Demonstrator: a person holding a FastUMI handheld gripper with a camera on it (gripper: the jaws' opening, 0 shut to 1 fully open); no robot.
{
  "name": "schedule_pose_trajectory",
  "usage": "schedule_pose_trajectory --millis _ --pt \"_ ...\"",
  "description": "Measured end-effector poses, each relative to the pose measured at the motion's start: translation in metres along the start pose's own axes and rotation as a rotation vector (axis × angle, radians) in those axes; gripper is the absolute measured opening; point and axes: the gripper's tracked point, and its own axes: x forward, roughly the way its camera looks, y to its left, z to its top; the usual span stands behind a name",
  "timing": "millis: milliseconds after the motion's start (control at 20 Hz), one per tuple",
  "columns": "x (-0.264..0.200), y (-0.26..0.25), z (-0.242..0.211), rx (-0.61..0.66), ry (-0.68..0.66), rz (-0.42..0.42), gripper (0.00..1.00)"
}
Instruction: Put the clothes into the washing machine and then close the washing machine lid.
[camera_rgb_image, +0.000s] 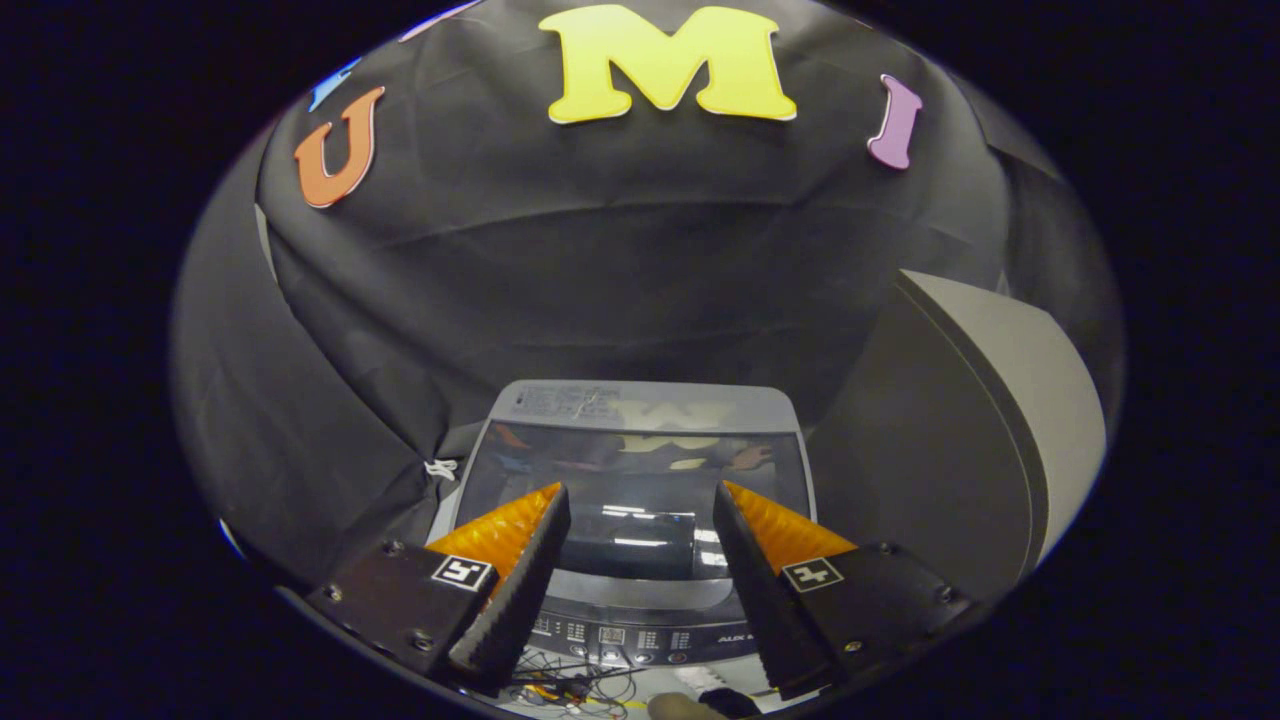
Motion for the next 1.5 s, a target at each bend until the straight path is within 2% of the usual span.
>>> schedule_pose_trajectory --millis 150,400,700,950,1200,1500 --pt "-0.025 -0.007 0.001 -0.026 -0.042 0.008 0.91" --pt "-0.104 -0.029 0.005 -0.042 -0.169 0.055 0.91" --pt "-0.243 -0.077 0.021 -0.073 -0.414 0.091 0.91" --pt "-0.361 -0.159 0.016 -0.07 -0.628 0.051 0.98" --pt "-0.404 -0.266 -0.05 -0.059 -0.645 -0.08 0.99" --pt "-0.426 -0.368 -0.169 -0.023 -0.617 -0.09 0.99"
